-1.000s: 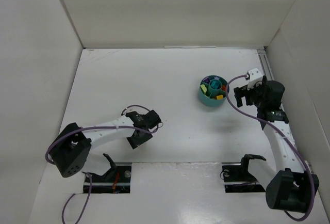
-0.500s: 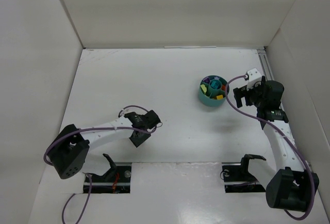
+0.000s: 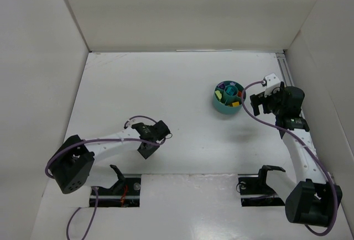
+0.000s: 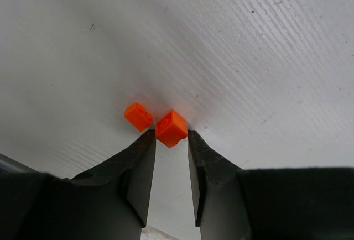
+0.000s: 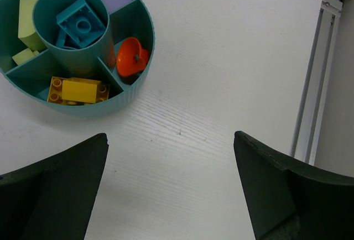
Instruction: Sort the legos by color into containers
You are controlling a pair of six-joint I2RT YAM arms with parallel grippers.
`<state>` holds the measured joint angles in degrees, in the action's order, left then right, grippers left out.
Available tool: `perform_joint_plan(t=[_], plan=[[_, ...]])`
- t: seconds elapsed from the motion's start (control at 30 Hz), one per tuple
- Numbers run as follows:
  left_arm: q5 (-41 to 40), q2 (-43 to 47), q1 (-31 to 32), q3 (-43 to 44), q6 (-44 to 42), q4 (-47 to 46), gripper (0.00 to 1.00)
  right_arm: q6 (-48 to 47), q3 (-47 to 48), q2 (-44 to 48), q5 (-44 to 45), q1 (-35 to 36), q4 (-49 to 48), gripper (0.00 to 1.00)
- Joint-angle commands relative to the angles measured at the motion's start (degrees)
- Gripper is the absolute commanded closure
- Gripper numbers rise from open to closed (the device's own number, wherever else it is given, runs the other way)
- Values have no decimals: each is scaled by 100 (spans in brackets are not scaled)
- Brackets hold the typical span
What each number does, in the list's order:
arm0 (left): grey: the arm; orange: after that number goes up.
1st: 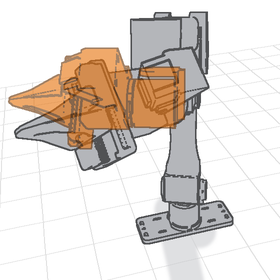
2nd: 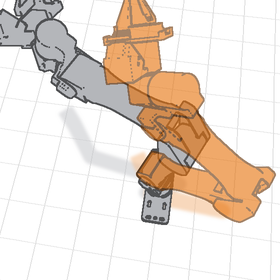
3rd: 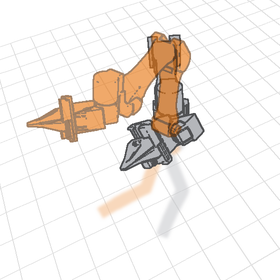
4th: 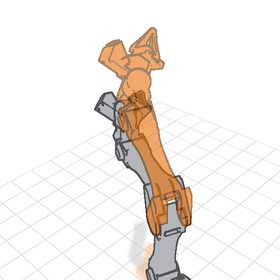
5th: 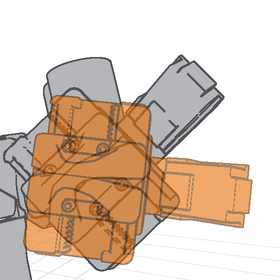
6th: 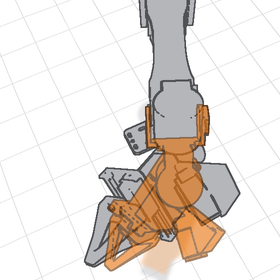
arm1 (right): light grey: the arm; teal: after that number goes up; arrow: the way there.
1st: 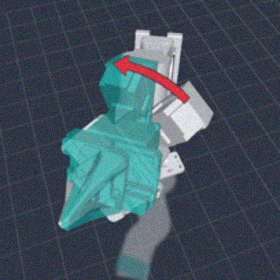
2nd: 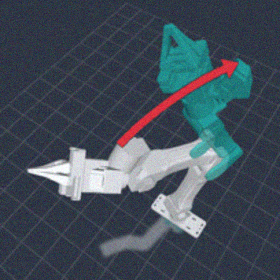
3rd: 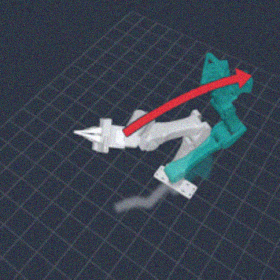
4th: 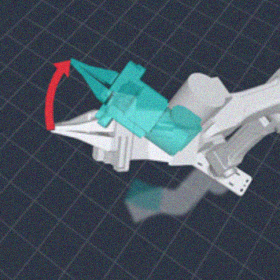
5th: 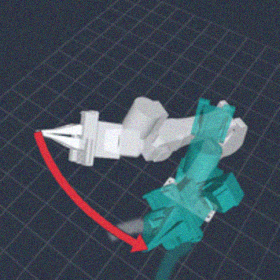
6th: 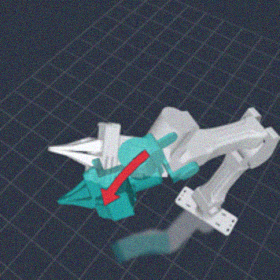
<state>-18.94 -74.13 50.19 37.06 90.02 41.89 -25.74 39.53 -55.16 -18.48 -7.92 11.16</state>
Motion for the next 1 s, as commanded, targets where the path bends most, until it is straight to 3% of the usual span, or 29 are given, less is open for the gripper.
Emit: perform_joint_plan(t=[0.0, 0.17, 0.4, 0.63, 0.77, 0.93, 0.97], plan=[[-295, -84, 25, 56, 156, 118, 74, -45, 37, 22, -103, -43, -44, 0], [-295, -84, 25, 56, 156, 118, 80, -45, 37, -39, -103, -43, -44, 0], [-522, -84, 25, 276, -256, 56, 98, -45, 37, -92, -103, -43, -44, 0], [-856, -84, 419, 995, -1090, -268, 99, -45, 37, -22, -103, -43, -44, 0], [-910, -84, 553, 1470, -2231, -978, 99, 103, 90, 337, 457, -43, 149, 0], [-279, -171, 553, 2031, -4094, -3049, 98, 586, 406, 1005, 2434, -43, 887, 0], [-94, -250, 553, 2181, -4802, -3281, 96, 692, 407, 1381, 2689, -43, 1088, 0]])
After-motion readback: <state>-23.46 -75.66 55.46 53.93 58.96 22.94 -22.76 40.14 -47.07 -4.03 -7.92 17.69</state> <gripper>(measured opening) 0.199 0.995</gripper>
